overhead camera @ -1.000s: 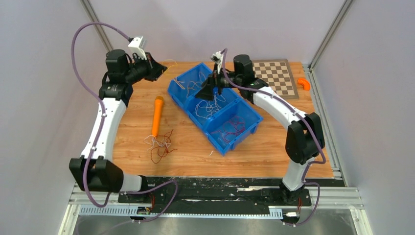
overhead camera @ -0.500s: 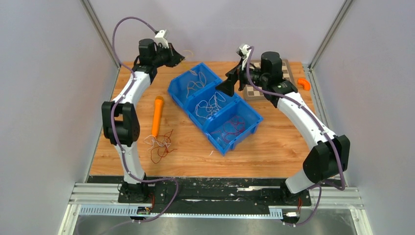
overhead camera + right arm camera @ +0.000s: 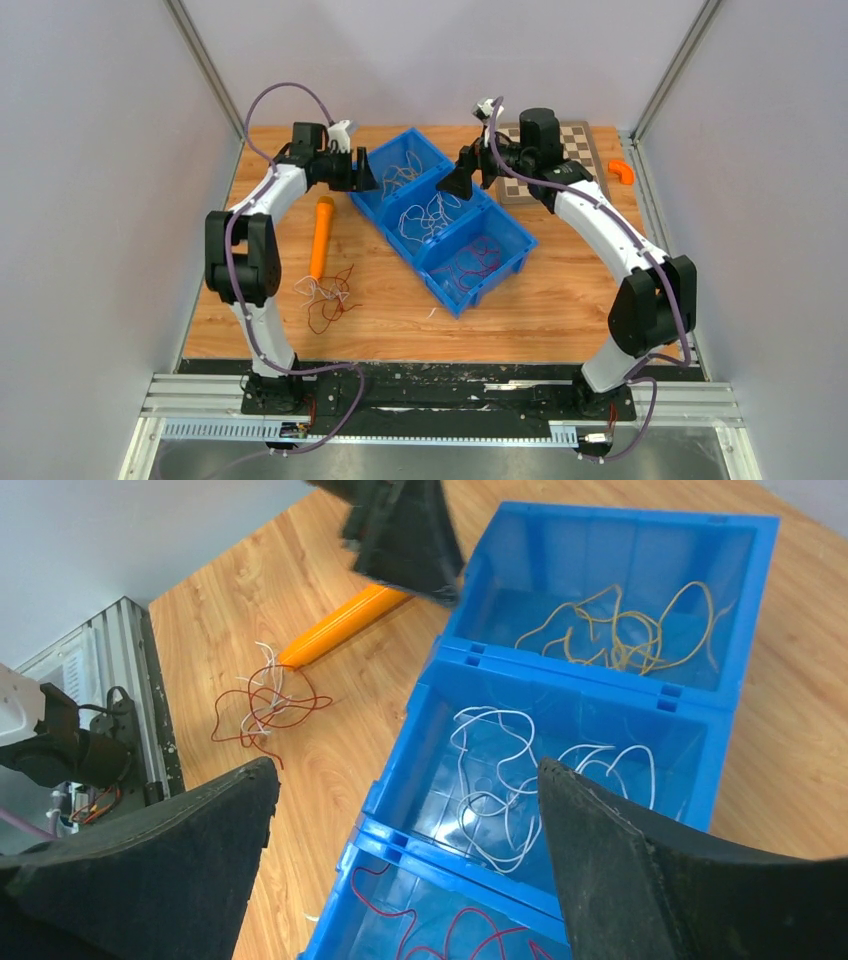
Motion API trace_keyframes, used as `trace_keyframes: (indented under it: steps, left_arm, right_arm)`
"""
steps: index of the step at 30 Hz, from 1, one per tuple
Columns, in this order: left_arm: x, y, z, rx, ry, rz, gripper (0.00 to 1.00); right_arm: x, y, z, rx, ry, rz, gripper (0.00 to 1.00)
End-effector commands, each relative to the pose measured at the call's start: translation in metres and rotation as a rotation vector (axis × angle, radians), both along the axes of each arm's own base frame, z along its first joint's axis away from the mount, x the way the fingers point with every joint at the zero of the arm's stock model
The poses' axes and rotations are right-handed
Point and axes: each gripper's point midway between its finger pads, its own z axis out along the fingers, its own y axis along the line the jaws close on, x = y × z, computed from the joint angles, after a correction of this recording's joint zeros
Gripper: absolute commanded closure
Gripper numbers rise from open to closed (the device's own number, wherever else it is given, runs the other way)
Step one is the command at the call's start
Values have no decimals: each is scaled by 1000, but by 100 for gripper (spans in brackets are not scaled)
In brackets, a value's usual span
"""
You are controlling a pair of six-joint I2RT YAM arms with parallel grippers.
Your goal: Untangle the cables
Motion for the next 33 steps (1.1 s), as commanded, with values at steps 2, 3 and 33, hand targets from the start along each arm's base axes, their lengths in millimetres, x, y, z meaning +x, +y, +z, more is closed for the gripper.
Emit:
trace_keyframes:
  steps: [2, 3, 33]
  left_arm:
    - [-49, 30, 69, 105, -189, -43, 27]
    - [-53, 32, 75, 114, -205, -46, 28]
    - [-271, 137, -31, 231, 167, -178, 31]
  right_arm:
    - [6, 14, 13, 52, 7, 57, 0]
    - [6, 16, 13, 57, 15, 66, 0]
    - [-115, 154, -99, -167, 190, 369, 11]
